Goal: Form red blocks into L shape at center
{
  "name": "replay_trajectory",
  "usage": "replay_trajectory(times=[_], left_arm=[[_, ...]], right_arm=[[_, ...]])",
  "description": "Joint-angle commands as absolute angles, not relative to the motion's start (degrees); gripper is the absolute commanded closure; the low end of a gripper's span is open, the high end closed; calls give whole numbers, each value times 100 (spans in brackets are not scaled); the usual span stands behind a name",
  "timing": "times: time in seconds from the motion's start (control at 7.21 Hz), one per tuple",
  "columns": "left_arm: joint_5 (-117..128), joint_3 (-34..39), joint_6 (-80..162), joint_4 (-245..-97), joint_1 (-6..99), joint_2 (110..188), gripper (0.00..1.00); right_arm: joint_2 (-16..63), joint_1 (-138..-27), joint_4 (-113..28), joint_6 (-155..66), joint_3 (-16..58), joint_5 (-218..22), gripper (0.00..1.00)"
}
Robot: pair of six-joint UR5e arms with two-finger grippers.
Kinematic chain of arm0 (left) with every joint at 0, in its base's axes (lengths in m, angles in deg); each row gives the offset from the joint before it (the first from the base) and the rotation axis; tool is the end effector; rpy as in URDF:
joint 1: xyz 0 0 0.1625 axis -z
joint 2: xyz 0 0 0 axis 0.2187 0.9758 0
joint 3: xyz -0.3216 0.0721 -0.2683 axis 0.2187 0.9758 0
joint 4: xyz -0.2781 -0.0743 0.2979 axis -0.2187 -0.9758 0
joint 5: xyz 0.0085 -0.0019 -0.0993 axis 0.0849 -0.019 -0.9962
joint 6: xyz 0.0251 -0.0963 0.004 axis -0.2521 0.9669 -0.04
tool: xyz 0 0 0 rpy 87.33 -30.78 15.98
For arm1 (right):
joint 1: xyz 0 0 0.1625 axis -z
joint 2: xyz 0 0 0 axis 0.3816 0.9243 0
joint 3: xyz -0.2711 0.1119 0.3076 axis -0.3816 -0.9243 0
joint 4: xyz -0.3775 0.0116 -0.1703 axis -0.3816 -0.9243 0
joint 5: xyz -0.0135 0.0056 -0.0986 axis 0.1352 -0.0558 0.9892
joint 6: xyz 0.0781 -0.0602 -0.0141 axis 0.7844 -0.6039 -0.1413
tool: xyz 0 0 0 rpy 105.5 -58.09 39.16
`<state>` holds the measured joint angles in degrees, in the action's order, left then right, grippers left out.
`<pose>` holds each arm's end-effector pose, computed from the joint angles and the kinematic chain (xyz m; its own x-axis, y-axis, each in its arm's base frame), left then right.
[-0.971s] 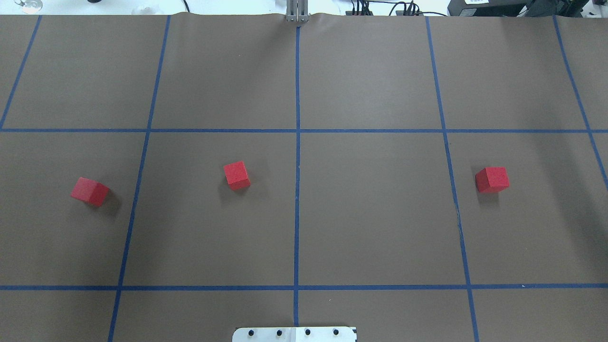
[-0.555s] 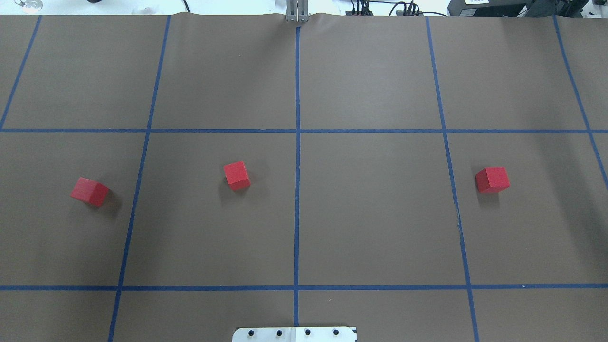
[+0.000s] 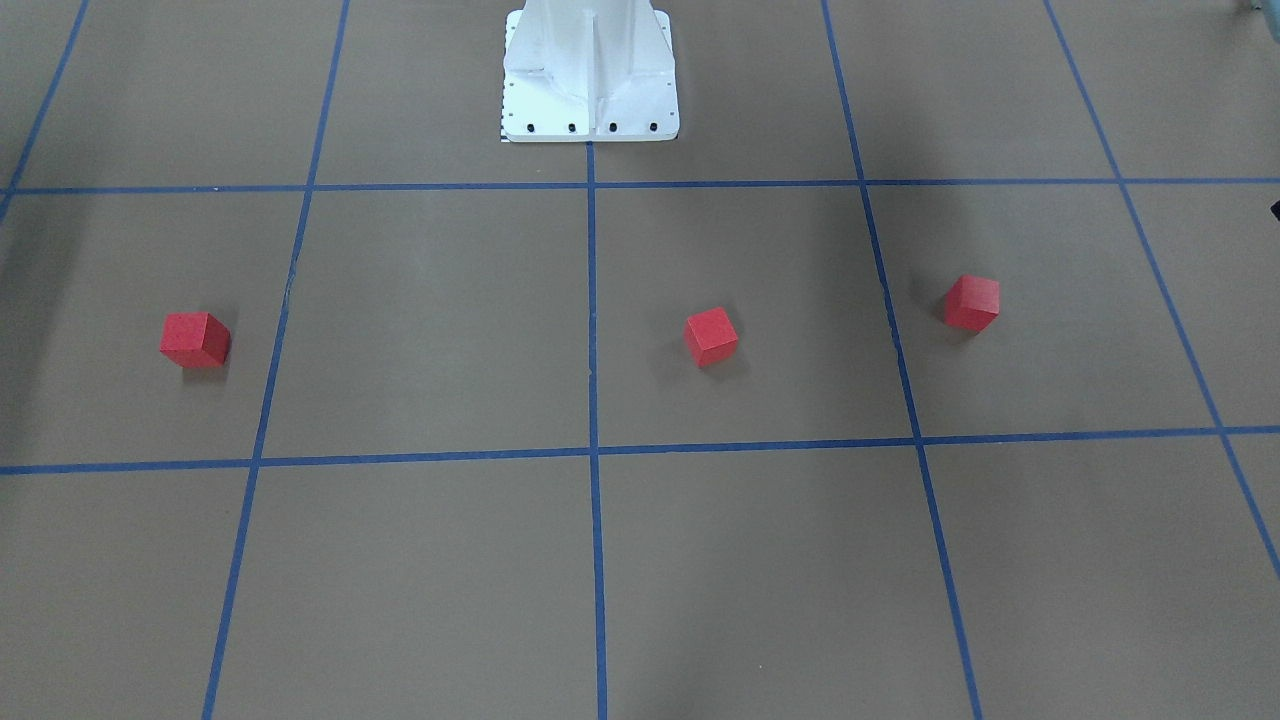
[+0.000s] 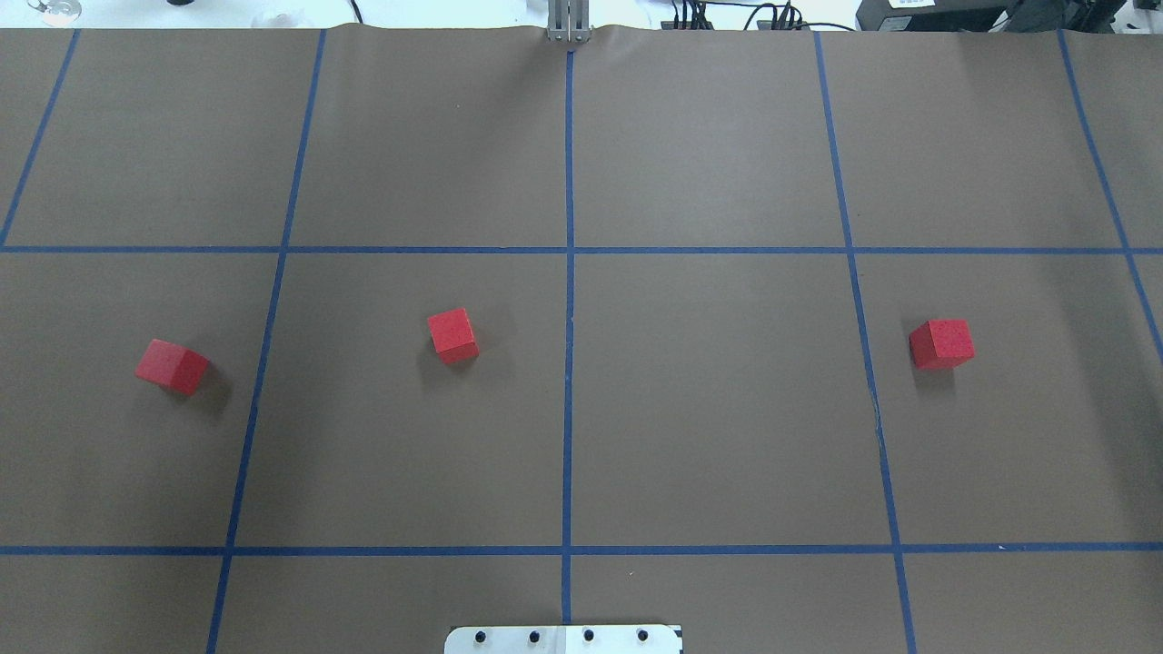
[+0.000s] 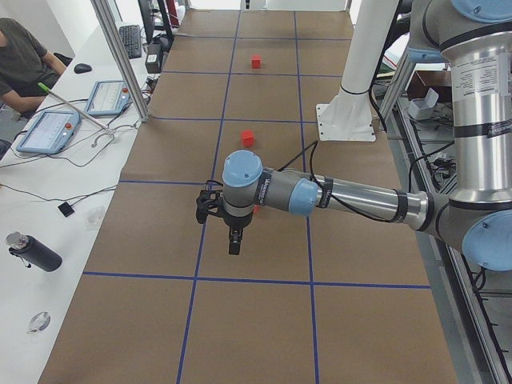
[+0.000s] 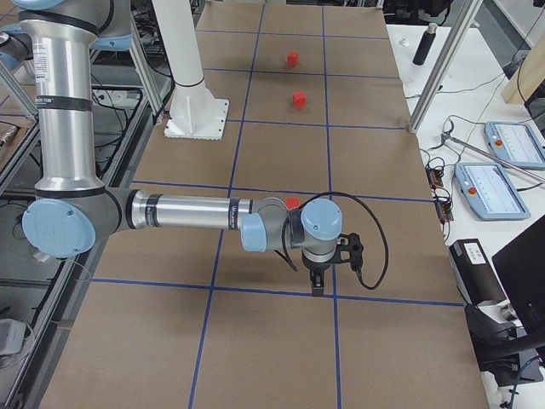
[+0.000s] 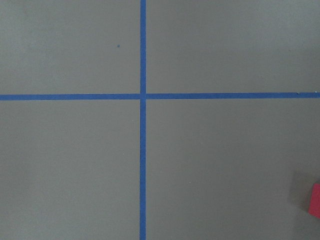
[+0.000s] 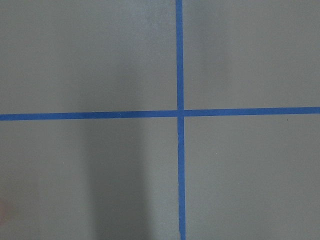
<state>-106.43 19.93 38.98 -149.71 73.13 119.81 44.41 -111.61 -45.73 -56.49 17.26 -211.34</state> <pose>-0.0323 -0.4363 0.5642 0.7060 0.0094 -0.7081 0.0845 0.9917 0.0974 0.0541 -0.4962 0.6501 0.6875 -0.0374 0.7252 -0.0427 0.9949 0.0918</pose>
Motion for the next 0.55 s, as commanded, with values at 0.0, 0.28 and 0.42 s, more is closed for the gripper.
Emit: replay_trajectory(times=[0.0,0.28,0.42], left_arm=[[-10644,1955,3885,-14968,7280,11974,0],[-10652,1945,3893,-14968,7227,11974,0],[-10661,1937,3894,-14959,7227,11974,0]], right_arm=[[4531,-10798,-3893,-5446,1642,-21445,0],[4531,-10069,-2815,-4163,1747,-21447,0],[4540,-9665,-2495,-3310,1817,-21430,0]])
